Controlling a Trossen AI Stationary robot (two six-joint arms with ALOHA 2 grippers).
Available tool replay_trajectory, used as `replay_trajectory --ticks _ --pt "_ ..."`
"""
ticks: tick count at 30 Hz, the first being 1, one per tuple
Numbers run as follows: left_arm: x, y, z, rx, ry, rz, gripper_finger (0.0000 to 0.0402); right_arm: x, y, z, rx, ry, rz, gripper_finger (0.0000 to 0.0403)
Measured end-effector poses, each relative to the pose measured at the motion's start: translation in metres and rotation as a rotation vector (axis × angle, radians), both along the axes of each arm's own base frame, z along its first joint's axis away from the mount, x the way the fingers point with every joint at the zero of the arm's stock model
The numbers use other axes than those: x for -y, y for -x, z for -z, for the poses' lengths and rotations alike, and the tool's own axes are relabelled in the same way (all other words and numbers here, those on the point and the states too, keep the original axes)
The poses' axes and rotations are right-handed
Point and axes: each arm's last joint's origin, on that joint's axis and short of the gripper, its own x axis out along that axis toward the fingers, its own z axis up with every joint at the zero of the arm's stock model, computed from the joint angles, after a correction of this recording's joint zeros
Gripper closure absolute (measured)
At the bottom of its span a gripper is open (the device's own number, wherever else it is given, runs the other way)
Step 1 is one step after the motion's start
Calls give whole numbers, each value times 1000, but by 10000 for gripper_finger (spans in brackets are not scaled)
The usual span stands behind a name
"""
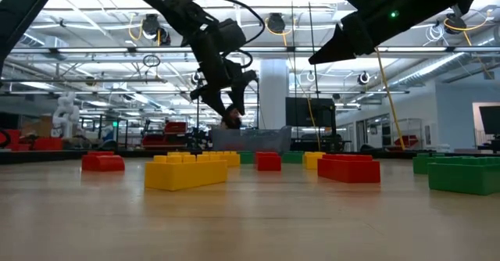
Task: Sort & place blocks by color
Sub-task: Put the red game piece into the black bin
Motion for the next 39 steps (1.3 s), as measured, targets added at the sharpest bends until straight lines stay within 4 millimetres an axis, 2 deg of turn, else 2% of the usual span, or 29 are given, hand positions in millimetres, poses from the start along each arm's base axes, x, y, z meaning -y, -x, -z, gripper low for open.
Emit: replay_trajectory --ticks 5,9,15,23,28,31,35,39 --pt "7 3 -5 8 65 56 107 0 0 0 -1 1 0 170" --pt "29 12 -16 -74 142 137 102 0 0 0 -8 7 -2 170" --pt "82 22 -28 -263 223 280 119 0 0 1 -14 9 -2 170" --pt "169 29 -26 -551 326 450 145 0 0 1 -5 -3 3 170" --pt "217 32 -16 -692 226 679 149 0 0 1 -2 -8 4 170" --pt "238 37 -5 -770 159 811 149 0 0 1 0 -11 5 170" --pt "256 50 19 -867 137 940 149 0 0 1 2 -14 6 170" --pt "261 68 44 -979 153 973 149 0 0 1 2 -14 6 170"
